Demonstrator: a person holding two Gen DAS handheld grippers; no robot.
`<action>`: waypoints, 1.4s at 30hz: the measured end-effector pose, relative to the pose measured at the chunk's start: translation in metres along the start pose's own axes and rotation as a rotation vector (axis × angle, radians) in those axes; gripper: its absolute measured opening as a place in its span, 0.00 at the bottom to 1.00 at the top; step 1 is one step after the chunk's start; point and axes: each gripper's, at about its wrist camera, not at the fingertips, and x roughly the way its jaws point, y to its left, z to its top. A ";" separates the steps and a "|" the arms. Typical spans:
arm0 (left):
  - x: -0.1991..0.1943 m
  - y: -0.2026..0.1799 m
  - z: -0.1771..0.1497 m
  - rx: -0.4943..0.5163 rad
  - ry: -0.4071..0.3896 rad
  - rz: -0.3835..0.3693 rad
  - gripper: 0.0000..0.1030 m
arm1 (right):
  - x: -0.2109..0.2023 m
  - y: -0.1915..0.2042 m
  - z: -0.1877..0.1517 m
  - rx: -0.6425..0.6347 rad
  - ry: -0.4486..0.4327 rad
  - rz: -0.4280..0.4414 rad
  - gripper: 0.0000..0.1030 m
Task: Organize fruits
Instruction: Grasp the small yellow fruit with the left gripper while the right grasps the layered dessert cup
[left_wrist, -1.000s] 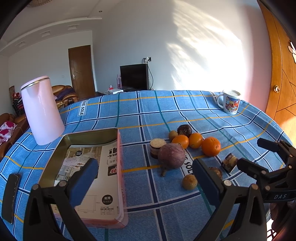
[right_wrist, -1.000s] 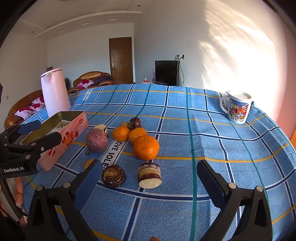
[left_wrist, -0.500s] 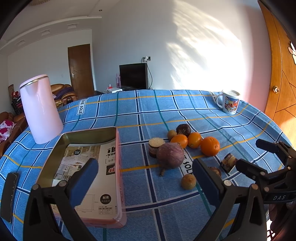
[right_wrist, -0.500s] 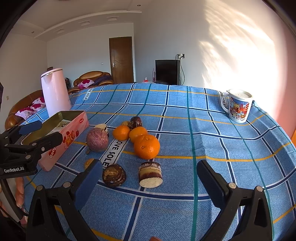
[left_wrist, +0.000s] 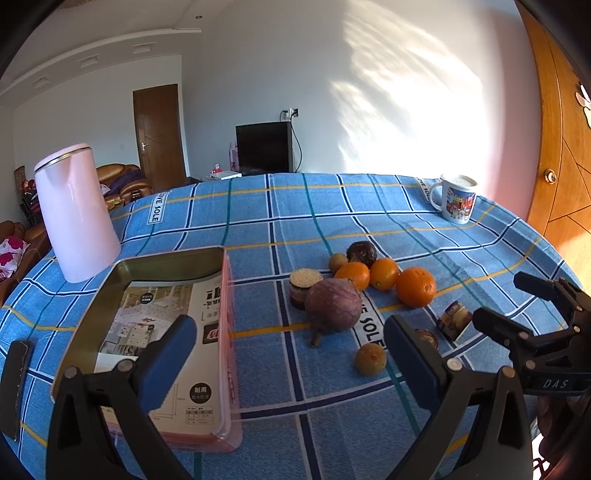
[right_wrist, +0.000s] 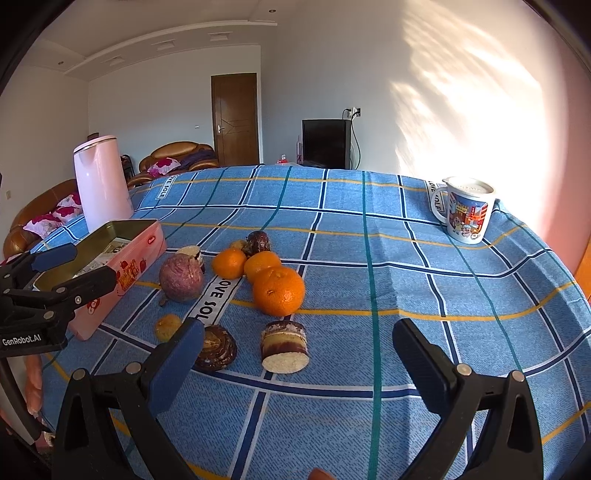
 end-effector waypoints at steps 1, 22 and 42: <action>0.001 -0.003 -0.001 0.006 0.004 -0.003 1.00 | 0.001 -0.003 -0.001 0.006 0.002 -0.010 0.99; 0.034 -0.042 -0.017 0.132 0.158 -0.118 0.68 | 0.048 0.002 -0.005 -0.032 0.216 0.110 0.38; 0.044 -0.040 -0.019 0.123 0.219 -0.191 0.26 | 0.029 0.001 -0.005 -0.032 0.101 0.131 0.35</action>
